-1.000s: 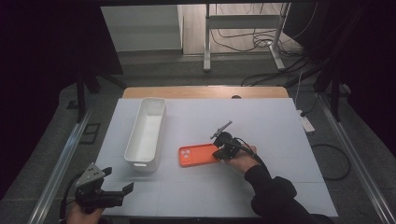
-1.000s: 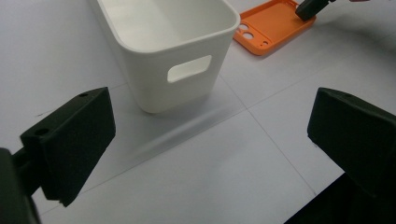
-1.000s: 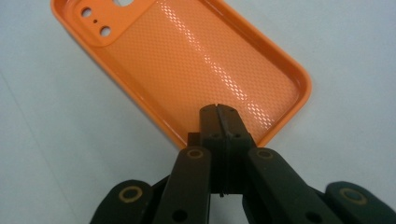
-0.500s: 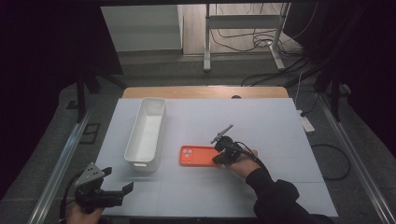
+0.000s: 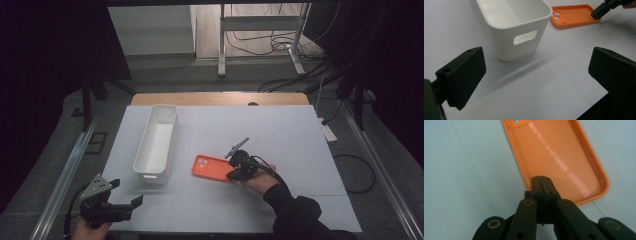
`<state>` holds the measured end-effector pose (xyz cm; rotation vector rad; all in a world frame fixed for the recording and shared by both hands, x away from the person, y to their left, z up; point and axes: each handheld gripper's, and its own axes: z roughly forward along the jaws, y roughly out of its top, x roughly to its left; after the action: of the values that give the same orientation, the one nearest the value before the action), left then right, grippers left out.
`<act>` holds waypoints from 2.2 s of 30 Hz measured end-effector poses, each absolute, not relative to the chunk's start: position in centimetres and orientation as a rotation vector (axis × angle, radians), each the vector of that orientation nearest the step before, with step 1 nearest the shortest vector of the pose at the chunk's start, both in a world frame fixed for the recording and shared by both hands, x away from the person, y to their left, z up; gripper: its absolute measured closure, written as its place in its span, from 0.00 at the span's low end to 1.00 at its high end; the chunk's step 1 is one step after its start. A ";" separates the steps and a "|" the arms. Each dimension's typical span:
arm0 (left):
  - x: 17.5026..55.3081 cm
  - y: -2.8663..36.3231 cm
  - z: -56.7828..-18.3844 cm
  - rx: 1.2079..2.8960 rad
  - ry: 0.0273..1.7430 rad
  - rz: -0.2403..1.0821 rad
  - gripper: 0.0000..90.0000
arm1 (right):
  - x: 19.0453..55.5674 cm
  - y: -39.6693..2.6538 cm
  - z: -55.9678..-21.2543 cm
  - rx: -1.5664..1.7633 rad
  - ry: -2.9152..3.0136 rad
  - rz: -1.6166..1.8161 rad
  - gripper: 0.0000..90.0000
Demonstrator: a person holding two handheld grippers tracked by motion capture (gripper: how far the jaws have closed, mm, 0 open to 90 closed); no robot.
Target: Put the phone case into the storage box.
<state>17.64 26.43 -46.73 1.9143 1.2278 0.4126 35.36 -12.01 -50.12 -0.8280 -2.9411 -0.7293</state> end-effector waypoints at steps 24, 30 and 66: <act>17.7 26.4 -46.7 1.914 1.222 0.408 0.02 | 33.1 -9.8 -50.7 -0.693 -2.942 -0.715 0.99; 17.7 26.5 -46.7 1.912 1.220 0.405 0.02 | 32.6 -9.2 -50.8 -0.669 -2.942 -0.721 0.99; 17.6 26.4 -46.7 1.912 1.219 0.407 0.02 | 34.2 -11.4 -47.2 -0.874 -2.997 -0.939 0.30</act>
<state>17.64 26.44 -46.72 1.9119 1.2194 0.4071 34.21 -11.41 -47.16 -0.8740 -2.9973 -0.9388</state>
